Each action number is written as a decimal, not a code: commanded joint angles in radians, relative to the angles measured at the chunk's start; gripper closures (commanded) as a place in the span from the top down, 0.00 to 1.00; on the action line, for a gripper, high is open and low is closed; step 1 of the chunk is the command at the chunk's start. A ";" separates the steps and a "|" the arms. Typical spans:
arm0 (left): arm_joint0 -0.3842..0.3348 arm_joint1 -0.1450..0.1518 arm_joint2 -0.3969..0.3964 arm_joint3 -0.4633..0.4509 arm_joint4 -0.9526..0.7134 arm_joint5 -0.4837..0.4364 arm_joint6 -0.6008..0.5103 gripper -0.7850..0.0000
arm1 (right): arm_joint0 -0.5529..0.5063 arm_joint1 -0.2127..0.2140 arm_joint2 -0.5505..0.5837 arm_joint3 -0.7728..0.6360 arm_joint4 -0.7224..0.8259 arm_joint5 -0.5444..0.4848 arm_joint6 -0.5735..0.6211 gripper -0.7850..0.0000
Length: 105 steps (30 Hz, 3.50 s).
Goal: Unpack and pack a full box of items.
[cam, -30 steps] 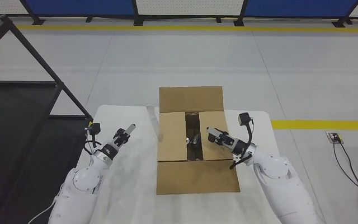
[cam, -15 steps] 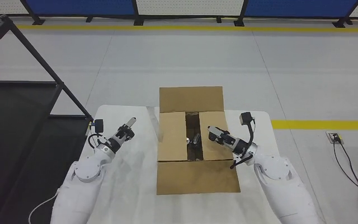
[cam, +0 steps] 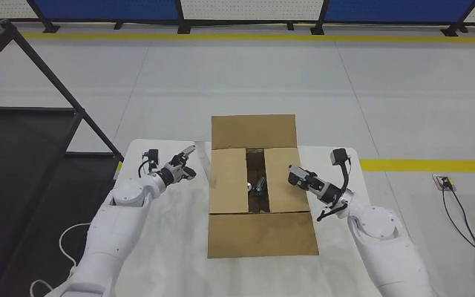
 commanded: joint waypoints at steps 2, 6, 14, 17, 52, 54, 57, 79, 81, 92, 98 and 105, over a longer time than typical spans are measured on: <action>-0.036 -0.022 0.015 0.065 -0.025 -0.004 0.019 0.99 | -0.005 0.004 0.008 0.000 0.002 0.003 -0.003 1.00; -0.067 -0.046 0.032 0.121 -0.039 -0.010 0.037 0.89 | -0.012 0.007 0.012 -0.008 -0.001 0.011 -0.012 1.00; -0.096 -0.075 0.049 0.185 -0.039 -0.008 0.076 0.62 | -0.021 0.014 0.016 -0.029 -0.006 0.028 -0.025 1.00; -0.101 -0.081 0.052 0.198 -0.038 -0.005 0.082 0.54 | -0.027 0.016 0.015 -0.039 -0.010 0.034 -0.031 1.00; 0.045 -0.067 0.000 0.111 -0.033 -0.301 0.341 0.00 | 0.024 0.030 -0.029 -0.044 -0.006 0.061 0.010 1.00; 0.072 -0.067 -0.001 0.089 -0.027 -0.314 0.368 0.00 | 0.033 0.030 -0.035 -0.043 -0.010 0.065 0.018 1.00; 0.117 -0.065 -0.006 0.053 -0.025 -0.332 0.409 0.00 | 0.043 0.031 -0.040 -0.044 -0.011 0.068 0.023 1.00; 0.177 -0.060 -0.016 -0.006 -0.025 -0.338 0.421 1.00 | 0.086 0.035 -0.075 -0.013 0.013 0.074 0.062 1.00; 0.177 -0.060 -0.016 -0.006 -0.025 -0.338 0.421 1.00 | 0.093 0.035 -0.082 -0.006 0.016 0.075 0.064 1.00; 0.306 -0.035 -0.051 -0.191 0.051 -0.336 0.545 1.00 | 0.176 0.018 -0.153 0.079 0.034 0.066 0.072 1.00; 0.434 -0.014 -0.091 -0.383 0.114 -0.283 0.611 1.00 | 0.232 0.003 -0.199 0.143 0.050 0.052 0.081 1.00; 0.583 0.002 -0.133 -0.603 0.159 -0.217 0.649 1.00 | 0.295 -0.017 -0.252 0.220 0.066 0.034 0.088 1.00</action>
